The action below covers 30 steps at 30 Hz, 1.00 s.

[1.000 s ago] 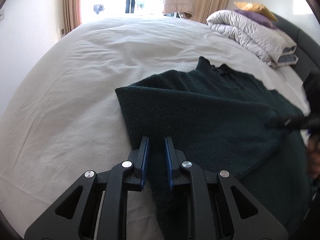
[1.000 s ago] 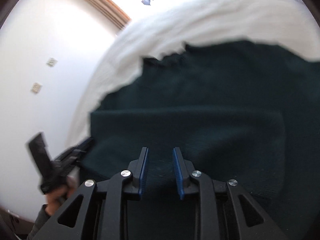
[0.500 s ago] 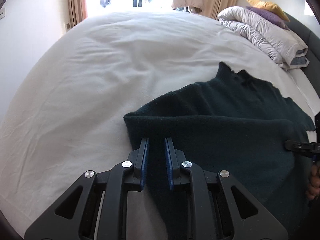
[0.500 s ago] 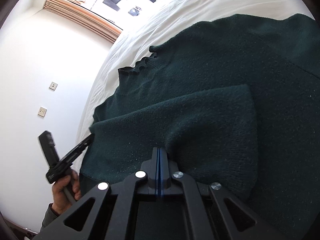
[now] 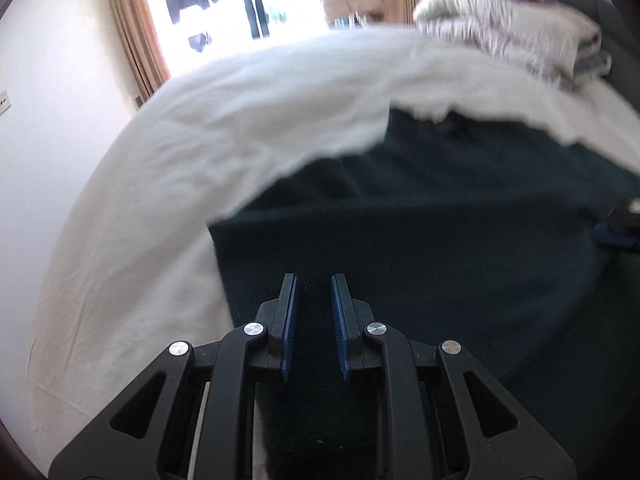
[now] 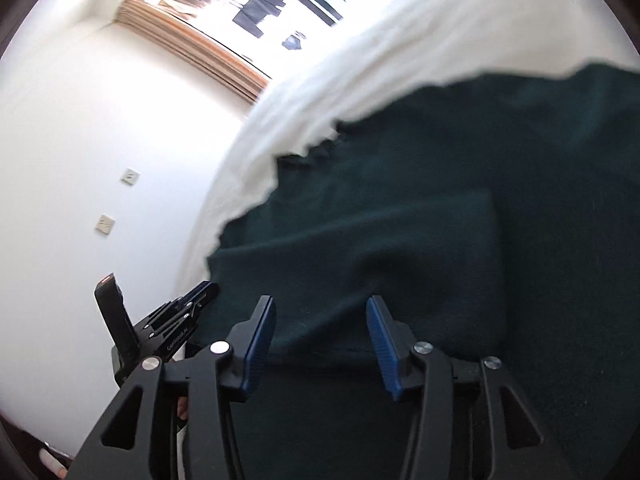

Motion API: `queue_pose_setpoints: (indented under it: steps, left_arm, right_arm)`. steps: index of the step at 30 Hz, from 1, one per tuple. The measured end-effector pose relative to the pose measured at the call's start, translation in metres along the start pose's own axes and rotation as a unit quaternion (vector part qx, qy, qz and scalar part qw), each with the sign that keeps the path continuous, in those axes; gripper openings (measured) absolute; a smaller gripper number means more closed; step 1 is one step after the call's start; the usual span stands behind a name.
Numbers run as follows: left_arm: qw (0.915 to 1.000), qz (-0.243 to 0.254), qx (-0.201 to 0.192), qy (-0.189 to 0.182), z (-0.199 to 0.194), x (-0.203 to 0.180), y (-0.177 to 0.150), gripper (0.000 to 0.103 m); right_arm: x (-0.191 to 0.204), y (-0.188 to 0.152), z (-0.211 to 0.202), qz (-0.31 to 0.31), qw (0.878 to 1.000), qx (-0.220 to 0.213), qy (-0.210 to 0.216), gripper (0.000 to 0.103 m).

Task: Fold small clothes

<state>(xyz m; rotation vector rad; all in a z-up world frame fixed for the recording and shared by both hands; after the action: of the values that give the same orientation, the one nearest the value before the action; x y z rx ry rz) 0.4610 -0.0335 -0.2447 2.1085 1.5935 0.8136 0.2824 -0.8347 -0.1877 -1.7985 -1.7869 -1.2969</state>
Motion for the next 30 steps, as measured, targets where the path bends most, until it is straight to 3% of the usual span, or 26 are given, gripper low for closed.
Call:
queue_pose_setpoints:
  steps: [1,2,5,6,7,8,9,12,15,20,21,23,30]
  left_arm:
    - [1.0000,-0.001,-0.005,-0.004,0.002,0.001,-0.002,0.017]
    - [0.9999,-0.007,-0.008,-0.009,0.001,0.003,-0.002,0.017]
    - [1.0000,-0.007,0.000,-0.003,-0.004,0.005,-0.001,0.017]
    - [0.9999,-0.004,0.003,0.011,-0.008,0.005,0.000,0.017]
    - [0.9997,-0.003,0.002,0.025,-0.014,0.004,0.002,0.017]
    - [0.9995,-0.006,-0.007,0.029,-0.022,0.001,0.005,0.017]
    - [0.9995,-0.011,-0.019,0.020,-0.033,-0.004,0.008,0.017]
    - [0.9984,-0.026,-0.047,-0.020,-0.060,-0.032,0.023,0.018]
    - [0.9935,-0.040,-0.064,-0.085,-0.077,-0.073,0.036,0.018]
    - [0.9928,-0.045,-0.025,-0.108,-0.048,-0.123,0.037,0.018]
    - [0.9924,-0.050,-0.007,-0.112,-0.037,-0.129,0.032,0.018]
    - [0.9924,-0.054,0.023,-0.108,-0.018,-0.135,0.023,0.018]
    - [0.9931,-0.046,0.019,-0.106,-0.009,-0.141,0.027,0.018]
  right_arm:
    - [-0.010,-0.003,0.001,0.011,1.000,0.002,0.003,0.026]
    - [-0.019,-0.005,-0.004,0.019,1.000,-0.003,0.006,0.015]
    - [-0.045,-0.006,-0.037,0.049,0.998,-0.026,0.005,0.014]
    - [-0.053,-0.005,-0.051,0.050,0.998,-0.036,-0.006,0.016]
    - [-0.060,-0.004,-0.070,0.047,0.997,-0.051,-0.022,0.039]
    - [-0.069,-0.001,-0.093,0.049,0.995,-0.074,-0.040,0.054]
    - [-0.078,0.002,-0.118,0.056,0.992,-0.106,-0.040,0.056]
    - [-0.127,0.011,-0.196,0.117,0.973,-0.194,-0.037,0.056]
    - [-0.192,0.009,-0.268,0.199,0.942,-0.268,-0.042,0.057]
    - [-0.282,-0.007,-0.334,0.311,0.888,-0.334,-0.055,0.055]
    - [-0.295,-0.008,-0.340,0.326,0.879,-0.347,-0.042,0.054]
    - [-0.307,-0.005,-0.342,0.334,0.872,-0.357,-0.041,0.051]
    - [-0.322,0.031,-0.342,0.335,0.870,-0.357,-0.059,0.051]
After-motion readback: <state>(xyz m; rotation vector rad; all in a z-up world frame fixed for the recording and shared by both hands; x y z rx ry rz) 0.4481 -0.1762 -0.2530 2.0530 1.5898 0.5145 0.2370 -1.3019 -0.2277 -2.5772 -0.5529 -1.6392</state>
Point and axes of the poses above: each gripper's, at about its wrist camera, not at the fingertips, and z roughly the way its jaws point, x to its left, y to its top, the point moved 7 cm from there along z, roughly the way its jaws point, and after that the axes turned 4 degrees about y, right-handed, at the moved point
